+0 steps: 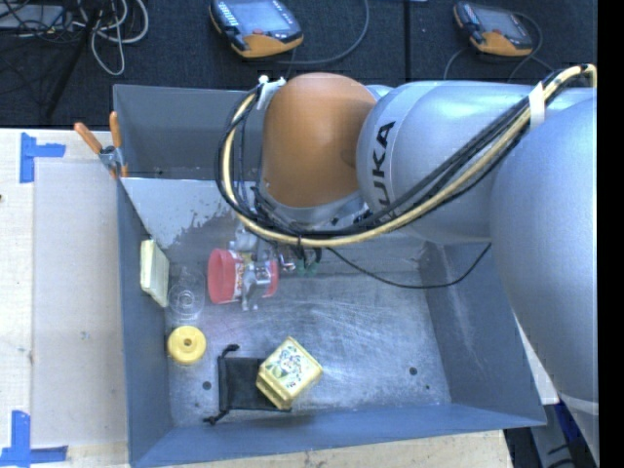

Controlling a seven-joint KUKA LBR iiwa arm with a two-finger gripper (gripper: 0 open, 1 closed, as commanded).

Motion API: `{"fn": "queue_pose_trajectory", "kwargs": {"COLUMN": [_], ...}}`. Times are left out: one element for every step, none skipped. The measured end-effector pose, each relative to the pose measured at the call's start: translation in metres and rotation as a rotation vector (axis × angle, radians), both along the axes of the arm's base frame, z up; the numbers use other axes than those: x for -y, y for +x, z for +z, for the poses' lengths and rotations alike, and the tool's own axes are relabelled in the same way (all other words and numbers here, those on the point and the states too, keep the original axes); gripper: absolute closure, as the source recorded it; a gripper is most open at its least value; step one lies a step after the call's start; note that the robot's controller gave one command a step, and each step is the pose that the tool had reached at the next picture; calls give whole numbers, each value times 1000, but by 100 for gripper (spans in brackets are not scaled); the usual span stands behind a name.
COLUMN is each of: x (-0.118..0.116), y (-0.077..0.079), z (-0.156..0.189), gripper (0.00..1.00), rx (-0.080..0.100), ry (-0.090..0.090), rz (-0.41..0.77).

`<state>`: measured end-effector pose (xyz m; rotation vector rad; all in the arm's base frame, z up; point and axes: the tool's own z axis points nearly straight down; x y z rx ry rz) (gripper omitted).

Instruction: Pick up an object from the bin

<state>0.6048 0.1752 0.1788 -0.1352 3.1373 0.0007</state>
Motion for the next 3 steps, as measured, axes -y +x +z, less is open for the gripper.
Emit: {"fn": "queue_pose_trajectory", "kwargs": {"x": [-2, 4, -4], "y": [-2, -5, -1], "z": [13, 19, 66], "gripper": [100, 100, 100], "rx": [0, -2, -7], "ry": [1, -1, -2], "rz": [0, 5, 95]}}
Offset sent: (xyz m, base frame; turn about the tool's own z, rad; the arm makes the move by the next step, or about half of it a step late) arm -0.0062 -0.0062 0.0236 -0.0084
